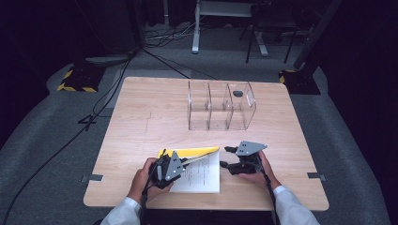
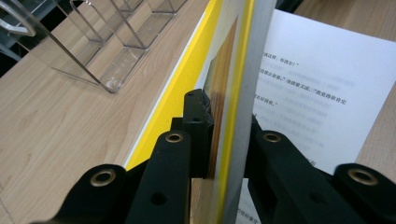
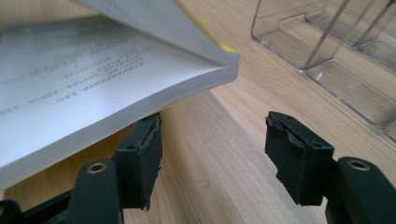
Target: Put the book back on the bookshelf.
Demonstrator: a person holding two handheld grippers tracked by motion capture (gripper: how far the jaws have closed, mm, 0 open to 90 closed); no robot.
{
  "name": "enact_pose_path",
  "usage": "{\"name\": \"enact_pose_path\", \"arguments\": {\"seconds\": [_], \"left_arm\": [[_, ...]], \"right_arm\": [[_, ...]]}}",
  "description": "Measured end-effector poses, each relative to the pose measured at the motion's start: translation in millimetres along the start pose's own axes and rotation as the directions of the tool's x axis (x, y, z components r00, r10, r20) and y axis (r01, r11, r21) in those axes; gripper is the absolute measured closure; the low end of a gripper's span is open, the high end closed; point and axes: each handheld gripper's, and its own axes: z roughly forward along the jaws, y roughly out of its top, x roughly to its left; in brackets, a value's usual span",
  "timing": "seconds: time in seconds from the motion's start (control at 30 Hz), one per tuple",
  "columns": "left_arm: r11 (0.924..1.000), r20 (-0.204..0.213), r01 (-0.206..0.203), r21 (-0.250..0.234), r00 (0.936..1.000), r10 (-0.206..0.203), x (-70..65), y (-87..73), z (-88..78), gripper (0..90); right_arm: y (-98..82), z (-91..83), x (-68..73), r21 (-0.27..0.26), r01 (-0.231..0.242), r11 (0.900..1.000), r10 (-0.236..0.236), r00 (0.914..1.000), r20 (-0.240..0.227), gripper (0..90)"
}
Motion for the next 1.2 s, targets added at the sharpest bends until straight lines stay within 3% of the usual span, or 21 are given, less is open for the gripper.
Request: {"name": "enact_pose_path", "arguments": {"seconds": [0.1,0.13,0.27,0.5,0.67,0.73,0.83,0.93,1.1,1.2], "left_arm": [[0.9995,0.025,0.023,-0.021,0.9994,-0.023,2.3,-0.7,-0.2,81.1],[0.9988,0.038,0.041,-0.026,0.9985,-0.040,3.4,-1.2,-0.7,80.8],[0.9977,0.068,0.065,-0.020,0.9956,-0.064,1.5,-5.5,-0.2,79.9],[0.9928,0.093,0.114,-0.038,0.9896,-0.110,-0.9,-12.8,-3.2,78.3],[0.9912,0.107,0.115,-0.066,0.9884,-0.108,0.2,-7.3,0.0,78.5],[0.9908,0.111,0.112,-0.076,0.9884,-0.104,1.1,-2.4,2.2,78.4],[0.9855,0.134,0.125,-0.115,0.9850,-0.109,3.8,3.9,6.3,78.1],[0.9817,0.148,0.123,-0.145,0.9838,-0.102,6.0,10.2,10.9,77.9],[0.9650,0.183,0.134,-0.225,0.9786,-0.094,6.8,20.8,21.9,76.8],[0.9578,0.186,0.147,-0.247,0.9773,-0.102,6.5,25.8,27.4,76.3]], "right_arm": [[4.8,-8.8,0.5,-0.039,0.001,0.999,0.000,0.9999,0.012,40.0],[8.1,-12.3,1.2,-0.076,-0.010,0.997,0.011,0.9998,0.015,41.7],[14.2,-12.2,1.2,-0.103,-0.032,0.994,0.032,0.9995,0.004,43.3],[25.2,-5.2,15.1,-0.109,0.026,0.994,-0.026,0.9997,0.000,43.4],[34.9,-8.9,18.0,-0.129,0.029,0.991,-0.024,0.9990,0.037,43.6],[38.1,-12.8,18.7,-0.146,0.042,0.988,-0.029,0.9957,0.088,44.5],[43.1,-20.6,19.2,-0.187,0.062,0.980,-0.032,0.9867,0.159,46.4],[47.2,-29.8,13.6,-0.221,0.051,0.974,-0.010,0.9831,0.183,47.2],[53.2,-42.2,12.2,-0.262,0.068,0.963,-0.009,0.9753,0.221,51.6],[56.4,-49.2,12.1,-0.288,0.081,0.954,-0.011,0.9718,0.236,51.8]]}}
